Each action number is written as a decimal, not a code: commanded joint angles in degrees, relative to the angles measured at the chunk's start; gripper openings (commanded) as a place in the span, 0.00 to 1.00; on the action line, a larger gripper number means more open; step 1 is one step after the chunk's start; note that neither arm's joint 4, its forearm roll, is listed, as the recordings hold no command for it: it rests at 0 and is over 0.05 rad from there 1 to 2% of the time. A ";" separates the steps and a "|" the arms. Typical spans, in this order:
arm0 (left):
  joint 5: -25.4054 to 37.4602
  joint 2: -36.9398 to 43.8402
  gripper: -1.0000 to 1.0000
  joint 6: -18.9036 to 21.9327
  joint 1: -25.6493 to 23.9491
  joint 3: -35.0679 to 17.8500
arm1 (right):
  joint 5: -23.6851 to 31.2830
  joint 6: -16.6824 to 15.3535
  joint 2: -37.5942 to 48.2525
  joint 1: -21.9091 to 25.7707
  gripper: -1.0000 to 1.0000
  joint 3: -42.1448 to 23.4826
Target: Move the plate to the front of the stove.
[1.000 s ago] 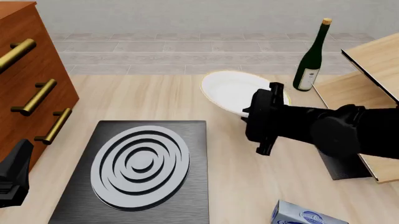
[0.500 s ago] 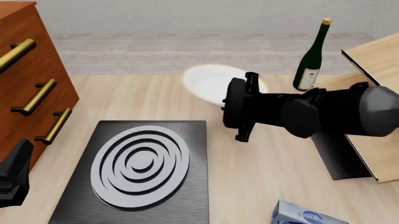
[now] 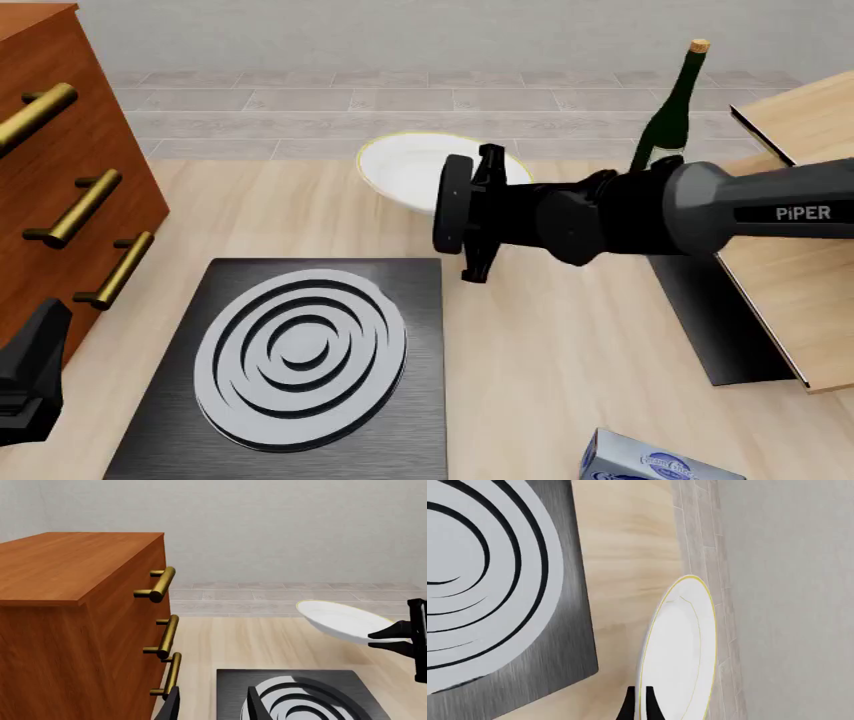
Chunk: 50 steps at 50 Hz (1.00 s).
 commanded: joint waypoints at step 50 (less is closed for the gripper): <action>0.10 -0.15 1.00 0.01 0.02 0.04 | 9.58 0.33 25.70 3.58 0.00 -34.64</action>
